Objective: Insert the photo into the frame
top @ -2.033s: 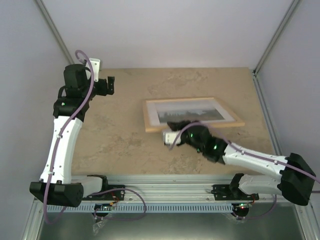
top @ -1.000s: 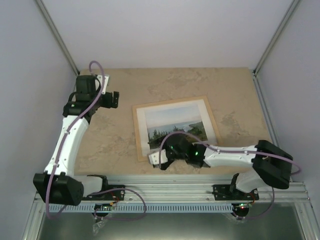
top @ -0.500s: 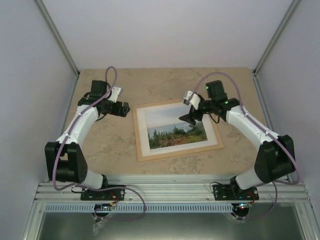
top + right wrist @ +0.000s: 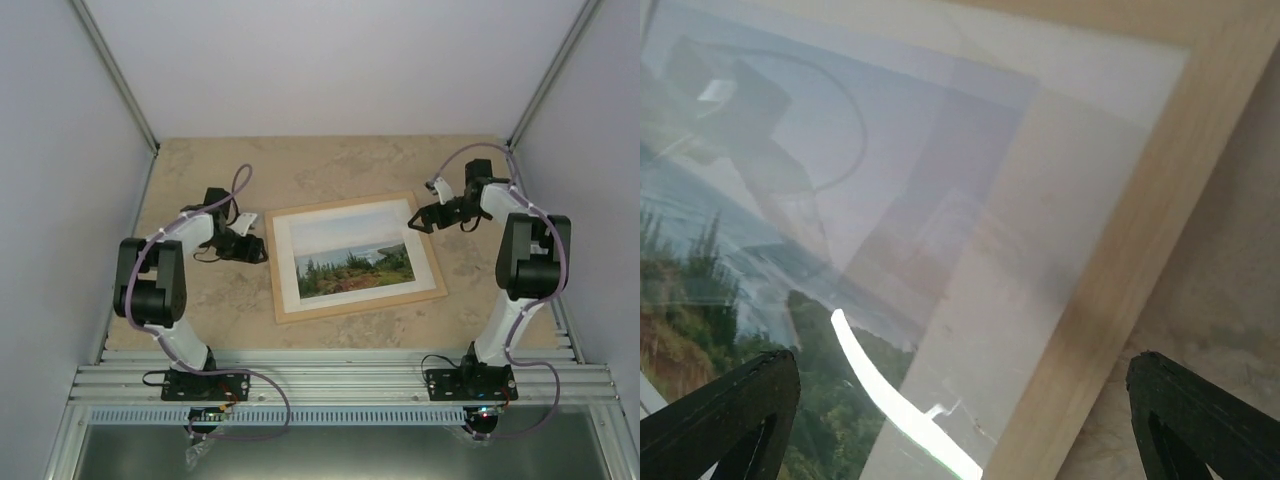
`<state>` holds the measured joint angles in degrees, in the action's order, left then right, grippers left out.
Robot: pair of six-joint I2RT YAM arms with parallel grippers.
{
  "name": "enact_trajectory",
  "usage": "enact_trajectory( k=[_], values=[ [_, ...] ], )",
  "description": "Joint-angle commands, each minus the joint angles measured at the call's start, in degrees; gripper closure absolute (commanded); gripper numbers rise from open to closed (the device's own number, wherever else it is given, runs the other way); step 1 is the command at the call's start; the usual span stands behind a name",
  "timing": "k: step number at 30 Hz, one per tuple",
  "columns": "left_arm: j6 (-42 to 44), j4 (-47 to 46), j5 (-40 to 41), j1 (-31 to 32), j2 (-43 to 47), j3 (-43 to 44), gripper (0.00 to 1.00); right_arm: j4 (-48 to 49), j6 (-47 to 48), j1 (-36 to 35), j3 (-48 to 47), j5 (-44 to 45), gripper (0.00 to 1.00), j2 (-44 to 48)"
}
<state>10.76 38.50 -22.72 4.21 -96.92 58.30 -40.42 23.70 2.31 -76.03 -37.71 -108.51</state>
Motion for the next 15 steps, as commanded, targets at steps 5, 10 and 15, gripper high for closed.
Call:
enact_trajectory(
  k=[5,10,15],
  values=[
    [1.1,0.1,-4.3,-0.2,-7.5,4.1,0.36,-4.3,-4.1,0.3,-2.0,-1.7,0.13,-9.0],
    [1.8,0.1,-4.6,-0.3,-10.0,6.1,0.4,-4.8,-4.4,0.2,1.5,-3.9,0.16,-9.3],
    [2.8,0.0,-3.7,-0.2,-11.4,6.7,0.47,-4.7,-4.6,0.0,7.2,-6.2,0.18,-7.0]
  ],
)
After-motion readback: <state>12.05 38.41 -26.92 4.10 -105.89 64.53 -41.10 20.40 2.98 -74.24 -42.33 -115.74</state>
